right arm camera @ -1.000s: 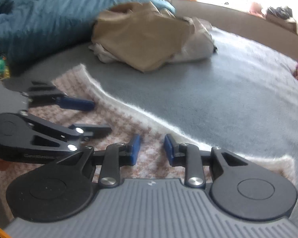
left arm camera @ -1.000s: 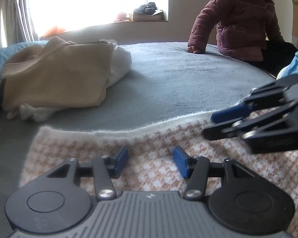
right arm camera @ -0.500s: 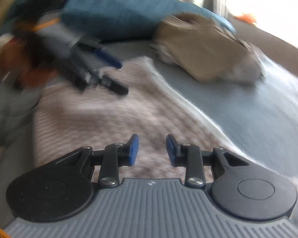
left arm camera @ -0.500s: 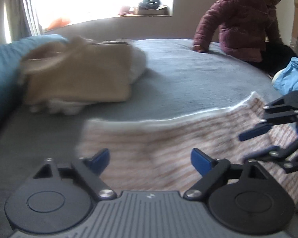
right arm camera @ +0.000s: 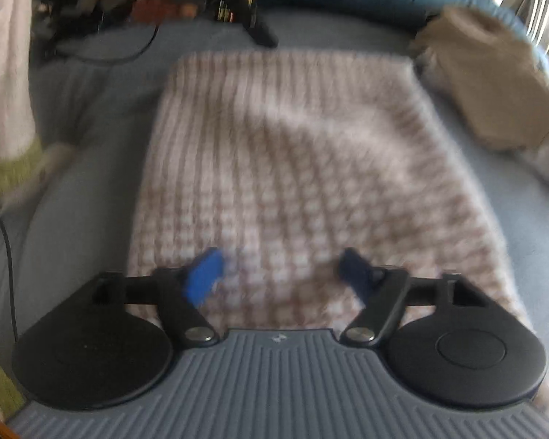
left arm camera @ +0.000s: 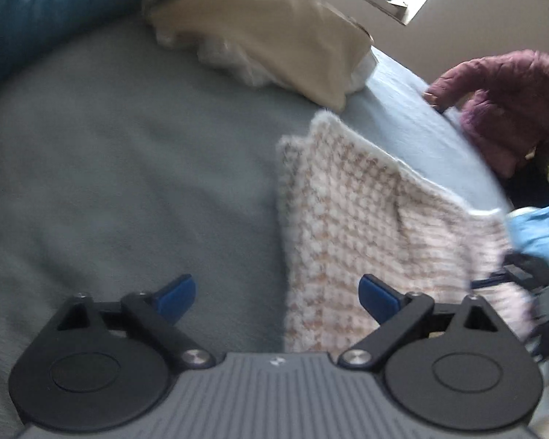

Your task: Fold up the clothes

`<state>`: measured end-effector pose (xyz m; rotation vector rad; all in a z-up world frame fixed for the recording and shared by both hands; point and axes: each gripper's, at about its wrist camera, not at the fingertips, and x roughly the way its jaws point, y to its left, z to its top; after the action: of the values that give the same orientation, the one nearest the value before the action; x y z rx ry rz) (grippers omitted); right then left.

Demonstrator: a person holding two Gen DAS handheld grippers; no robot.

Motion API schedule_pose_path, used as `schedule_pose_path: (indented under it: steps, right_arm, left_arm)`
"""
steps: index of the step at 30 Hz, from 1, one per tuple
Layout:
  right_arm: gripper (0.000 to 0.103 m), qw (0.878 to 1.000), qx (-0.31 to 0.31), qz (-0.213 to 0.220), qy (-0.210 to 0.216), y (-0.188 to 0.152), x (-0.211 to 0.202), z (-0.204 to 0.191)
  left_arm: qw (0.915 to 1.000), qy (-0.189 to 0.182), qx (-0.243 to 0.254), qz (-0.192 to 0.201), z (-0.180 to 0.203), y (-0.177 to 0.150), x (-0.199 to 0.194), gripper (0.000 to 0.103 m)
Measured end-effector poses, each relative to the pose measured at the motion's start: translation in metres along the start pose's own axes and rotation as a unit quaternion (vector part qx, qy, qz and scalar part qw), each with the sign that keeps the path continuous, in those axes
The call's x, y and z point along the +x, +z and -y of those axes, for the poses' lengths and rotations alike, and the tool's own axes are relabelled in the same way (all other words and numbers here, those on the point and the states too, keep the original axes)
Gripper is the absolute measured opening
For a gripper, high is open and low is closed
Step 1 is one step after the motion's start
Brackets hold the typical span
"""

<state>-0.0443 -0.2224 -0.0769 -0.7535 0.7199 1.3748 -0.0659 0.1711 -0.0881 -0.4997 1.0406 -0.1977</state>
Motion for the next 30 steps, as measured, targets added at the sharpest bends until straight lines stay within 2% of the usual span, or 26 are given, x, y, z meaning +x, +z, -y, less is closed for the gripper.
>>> schedule_pose_path:
  steps: [2,4,9,12,16,19,21,23,27,30]
  right_arm:
    - [0.102,1.0,-0.006,-0.002,-0.006,-0.001,0.005,-0.005]
    - [0.102,1.0,-0.01,-0.005,-0.011,0.0,0.007,-0.008]
    - [0.102,1.0,0.001,-0.007,-0.004,0.004,0.003,-0.002]
    - [0.102,1.0,0.013,-0.001,0.002,0.006,0.002,-0.001]
    - [0.099,0.999,0.031,0.014,-0.003,0.012,-0.009,0.002]
    - [0.099,0.999,0.038,0.006,-0.025,0.011,-0.009,0.008]
    - [0.099,0.998,0.042,0.0,-0.041,0.009,-0.009,0.012]
    - [0.101,0.997,0.061,0.011,-0.036,0.004,-0.009,0.016]
    - [0.102,0.997,0.069,0.019,-0.039,0.001,-0.008,0.014]
    - [0.102,0.996,0.071,0.023,-0.04,-0.002,-0.008,0.012]
  left_arm:
    - [0.9989,-0.026,-0.023,-0.03,-0.012,-0.001,0.009,0.097]
    - [0.9981,-0.036,-0.022,-0.044,-0.019,-0.004,0.015,0.097]
    - [0.9968,-0.069,-0.025,-0.032,-0.022,-0.005,0.023,0.098]
    - [0.9961,-0.084,-0.006,-0.028,-0.015,-0.002,0.03,0.098]
    - [0.9961,-0.081,0.026,-0.025,-0.005,0.004,0.047,0.098]
    - [0.9949,-0.082,0.051,-0.029,0.001,0.006,0.055,0.103]
    - [0.9947,-0.08,0.057,-0.031,0.004,0.009,0.057,0.103]
    - [0.9947,-0.08,0.056,-0.031,0.007,0.008,0.056,0.103]
    - [0.9878,-0.138,0.045,-0.058,0.01,-0.003,0.055,0.102]
    - [0.9879,-0.137,0.047,-0.056,0.014,-0.011,0.06,0.102]
